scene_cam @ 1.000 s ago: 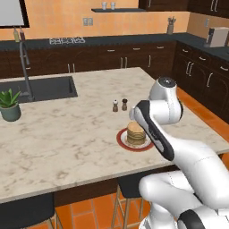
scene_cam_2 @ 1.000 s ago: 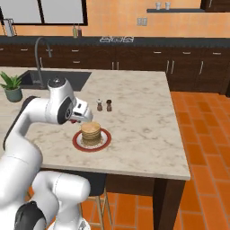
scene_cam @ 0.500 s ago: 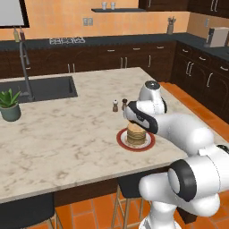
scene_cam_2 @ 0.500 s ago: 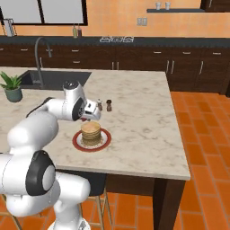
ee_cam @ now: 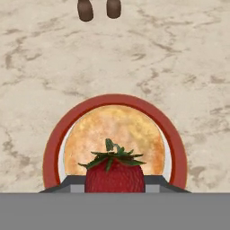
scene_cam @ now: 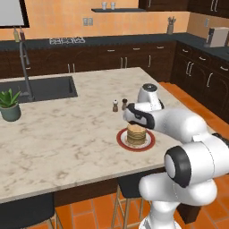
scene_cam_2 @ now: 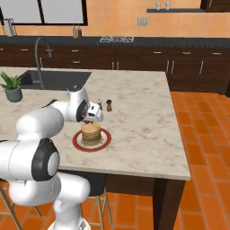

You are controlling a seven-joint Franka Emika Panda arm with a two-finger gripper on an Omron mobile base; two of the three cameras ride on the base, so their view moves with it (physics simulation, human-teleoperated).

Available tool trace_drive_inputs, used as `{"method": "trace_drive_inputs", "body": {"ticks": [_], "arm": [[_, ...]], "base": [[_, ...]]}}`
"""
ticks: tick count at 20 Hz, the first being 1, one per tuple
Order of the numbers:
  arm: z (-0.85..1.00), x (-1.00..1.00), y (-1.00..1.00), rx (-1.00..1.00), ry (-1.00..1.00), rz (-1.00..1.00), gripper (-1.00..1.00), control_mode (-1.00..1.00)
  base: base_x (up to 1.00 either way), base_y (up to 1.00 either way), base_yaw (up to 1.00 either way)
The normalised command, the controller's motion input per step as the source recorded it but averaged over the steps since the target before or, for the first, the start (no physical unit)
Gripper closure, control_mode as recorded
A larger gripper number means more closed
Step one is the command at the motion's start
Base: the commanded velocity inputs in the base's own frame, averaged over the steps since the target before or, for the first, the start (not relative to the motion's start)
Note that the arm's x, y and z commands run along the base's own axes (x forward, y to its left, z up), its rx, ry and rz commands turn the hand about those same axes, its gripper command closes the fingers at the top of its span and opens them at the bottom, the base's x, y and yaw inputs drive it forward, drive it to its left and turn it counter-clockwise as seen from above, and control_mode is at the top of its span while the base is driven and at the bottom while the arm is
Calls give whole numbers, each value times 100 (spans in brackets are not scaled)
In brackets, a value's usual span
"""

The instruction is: Take the strawberry from the fridge and place it on top of the pancake, located on the dining counter.

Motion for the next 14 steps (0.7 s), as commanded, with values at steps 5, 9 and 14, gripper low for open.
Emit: {"method": "trace_drive_inputs", "body": {"ticks": [5, 9, 14], "arm": [[-2, -3, -11, 0, 0, 0, 100, -100], [-7, 54, 0, 0, 2, 0, 100, -100], [-31, 5, 4, -3, 8, 0, 100, -100]], "base": [[0, 0, 0], [0, 0, 0], [0, 0, 0]]}}
